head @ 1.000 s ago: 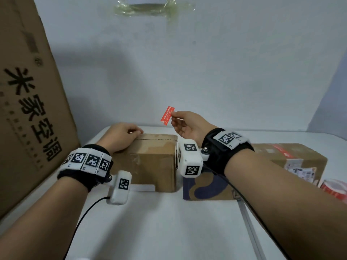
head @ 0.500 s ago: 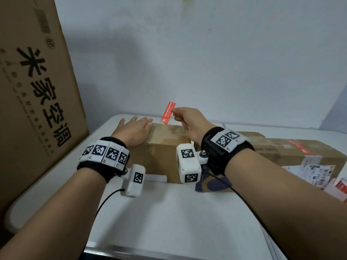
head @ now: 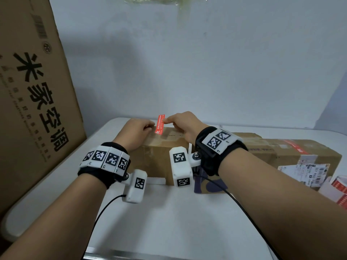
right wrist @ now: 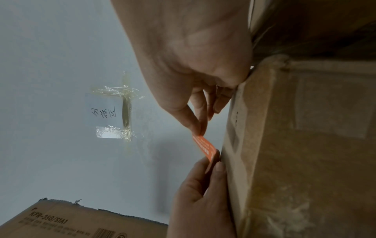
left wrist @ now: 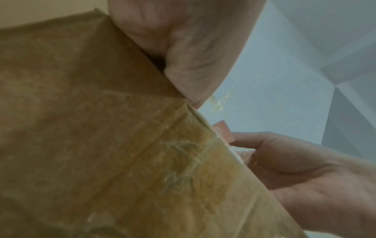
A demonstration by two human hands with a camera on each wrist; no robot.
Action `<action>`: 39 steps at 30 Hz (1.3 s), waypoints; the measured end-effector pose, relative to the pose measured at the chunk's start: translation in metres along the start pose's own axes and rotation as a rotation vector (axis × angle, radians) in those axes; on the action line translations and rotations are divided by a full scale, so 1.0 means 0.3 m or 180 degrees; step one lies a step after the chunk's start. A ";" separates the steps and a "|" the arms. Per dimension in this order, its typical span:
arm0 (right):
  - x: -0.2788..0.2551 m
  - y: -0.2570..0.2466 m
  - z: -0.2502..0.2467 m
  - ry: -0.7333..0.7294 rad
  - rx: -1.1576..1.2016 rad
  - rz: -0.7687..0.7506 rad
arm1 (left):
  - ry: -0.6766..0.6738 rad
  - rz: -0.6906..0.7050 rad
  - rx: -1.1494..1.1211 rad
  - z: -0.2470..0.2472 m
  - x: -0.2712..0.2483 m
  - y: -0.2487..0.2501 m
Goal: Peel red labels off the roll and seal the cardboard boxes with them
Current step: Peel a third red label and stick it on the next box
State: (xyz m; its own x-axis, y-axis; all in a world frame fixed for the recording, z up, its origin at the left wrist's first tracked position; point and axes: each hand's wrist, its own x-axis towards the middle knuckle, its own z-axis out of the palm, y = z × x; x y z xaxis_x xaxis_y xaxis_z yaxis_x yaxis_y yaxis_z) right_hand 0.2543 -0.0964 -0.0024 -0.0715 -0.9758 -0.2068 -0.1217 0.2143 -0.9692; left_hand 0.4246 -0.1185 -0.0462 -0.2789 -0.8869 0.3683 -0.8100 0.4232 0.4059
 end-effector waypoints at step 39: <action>0.013 0.071 0.018 0.0127 -0.1582 -0.1047 | 0.0032 0.0500 -0.0782 -0.051 -0.071 -0.016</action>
State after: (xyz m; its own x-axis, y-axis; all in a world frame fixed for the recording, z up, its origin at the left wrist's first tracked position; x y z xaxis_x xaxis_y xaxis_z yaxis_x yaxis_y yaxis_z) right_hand 0.2567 -0.0959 -0.0246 0.0126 -0.9941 0.1081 -0.5917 -0.0946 -0.8006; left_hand 0.4425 -0.0988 -0.0431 -0.3847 -0.8056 0.4505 -0.6078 0.5884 0.5333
